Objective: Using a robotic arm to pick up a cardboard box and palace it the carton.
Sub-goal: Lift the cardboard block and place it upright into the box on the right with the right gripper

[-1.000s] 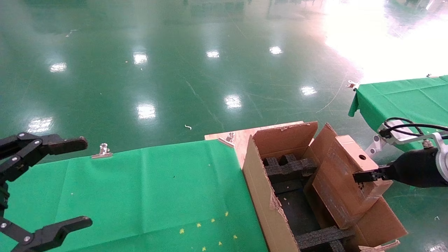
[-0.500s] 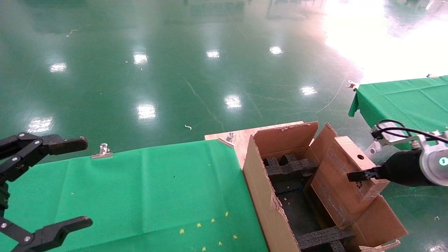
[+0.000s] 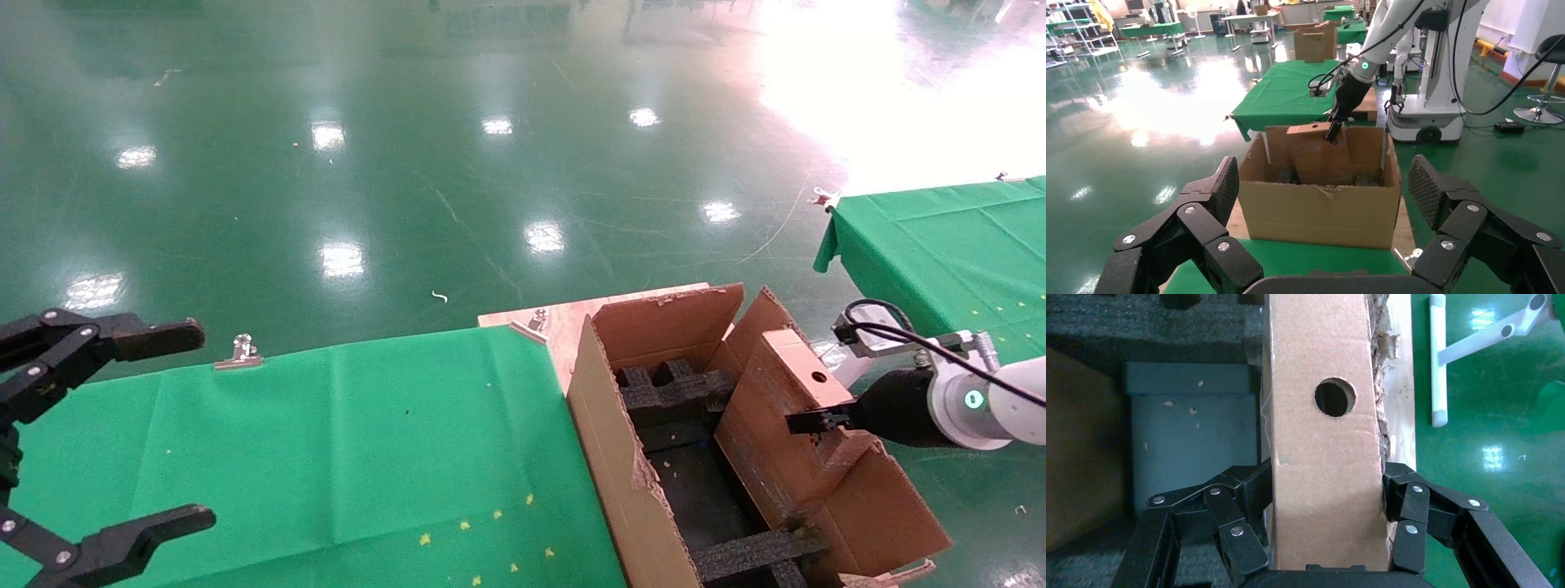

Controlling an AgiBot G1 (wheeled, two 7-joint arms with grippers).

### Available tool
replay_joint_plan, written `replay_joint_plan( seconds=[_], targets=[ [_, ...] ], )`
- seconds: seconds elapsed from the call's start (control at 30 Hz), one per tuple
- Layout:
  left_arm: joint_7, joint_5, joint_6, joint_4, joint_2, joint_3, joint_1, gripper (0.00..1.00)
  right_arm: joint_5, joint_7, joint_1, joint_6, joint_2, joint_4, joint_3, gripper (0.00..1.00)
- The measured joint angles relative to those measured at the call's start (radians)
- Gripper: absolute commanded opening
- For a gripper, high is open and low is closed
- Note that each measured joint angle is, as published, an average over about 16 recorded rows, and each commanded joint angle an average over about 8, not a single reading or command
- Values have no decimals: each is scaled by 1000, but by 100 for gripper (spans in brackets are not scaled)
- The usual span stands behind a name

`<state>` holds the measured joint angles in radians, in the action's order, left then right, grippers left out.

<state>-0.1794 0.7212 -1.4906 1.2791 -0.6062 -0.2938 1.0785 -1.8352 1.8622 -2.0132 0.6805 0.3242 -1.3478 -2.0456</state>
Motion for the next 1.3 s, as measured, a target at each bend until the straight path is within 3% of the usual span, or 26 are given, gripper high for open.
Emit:
replay_joint_plan(
  seconds=[0.67,1.3],
  targets=[
    [1,-1,0,0,0,-1,0,100,-299,364,162,-135,67,-3,-15,0],
    [1,-1,1,0,1,-2,0,100,-428,529,303,-210,103,7,-14,0]
  ],
)
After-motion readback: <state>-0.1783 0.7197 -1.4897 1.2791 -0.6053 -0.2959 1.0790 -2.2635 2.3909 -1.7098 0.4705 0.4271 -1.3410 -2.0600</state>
